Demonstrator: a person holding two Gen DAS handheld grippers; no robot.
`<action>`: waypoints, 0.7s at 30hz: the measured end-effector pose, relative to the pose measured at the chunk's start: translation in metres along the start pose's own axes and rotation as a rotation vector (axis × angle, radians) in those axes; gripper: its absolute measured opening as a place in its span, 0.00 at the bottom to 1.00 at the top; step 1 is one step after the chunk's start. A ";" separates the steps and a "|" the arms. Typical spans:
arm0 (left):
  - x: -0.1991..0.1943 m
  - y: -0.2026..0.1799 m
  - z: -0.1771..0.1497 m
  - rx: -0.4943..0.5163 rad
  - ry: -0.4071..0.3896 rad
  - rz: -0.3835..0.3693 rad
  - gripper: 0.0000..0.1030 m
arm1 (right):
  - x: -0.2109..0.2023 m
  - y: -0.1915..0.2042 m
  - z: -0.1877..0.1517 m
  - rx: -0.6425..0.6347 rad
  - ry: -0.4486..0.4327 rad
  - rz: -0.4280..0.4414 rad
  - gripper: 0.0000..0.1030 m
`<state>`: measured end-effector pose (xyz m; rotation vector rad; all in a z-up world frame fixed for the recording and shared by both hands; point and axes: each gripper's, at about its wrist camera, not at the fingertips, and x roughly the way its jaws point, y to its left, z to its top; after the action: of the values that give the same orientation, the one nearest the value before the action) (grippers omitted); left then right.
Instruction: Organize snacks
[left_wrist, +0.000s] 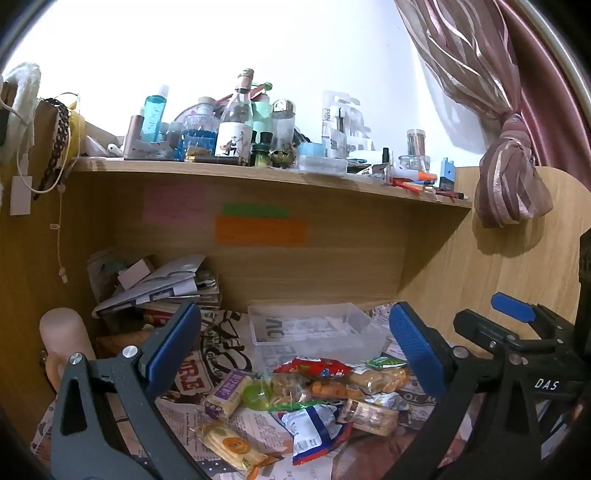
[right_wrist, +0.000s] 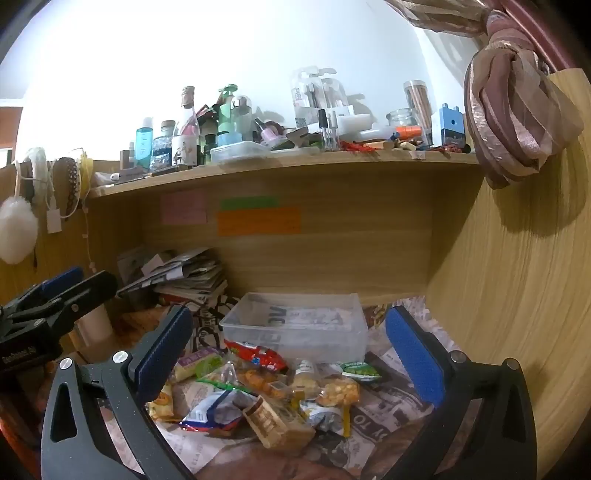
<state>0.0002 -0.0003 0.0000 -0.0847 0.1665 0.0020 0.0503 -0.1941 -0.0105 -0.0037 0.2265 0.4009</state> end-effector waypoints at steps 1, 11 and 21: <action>0.000 0.000 0.000 0.003 0.003 -0.001 1.00 | 0.000 0.000 0.000 0.000 -0.001 -0.001 1.00; 0.005 0.001 0.000 0.012 0.013 -0.028 1.00 | 0.001 0.000 -0.001 0.008 0.003 0.001 1.00; 0.009 -0.002 -0.001 0.013 0.021 -0.027 1.00 | 0.001 -0.002 0.000 0.014 0.004 0.007 1.00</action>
<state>0.0084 -0.0027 -0.0027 -0.0737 0.1865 -0.0272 0.0522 -0.1951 -0.0112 0.0104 0.2338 0.4064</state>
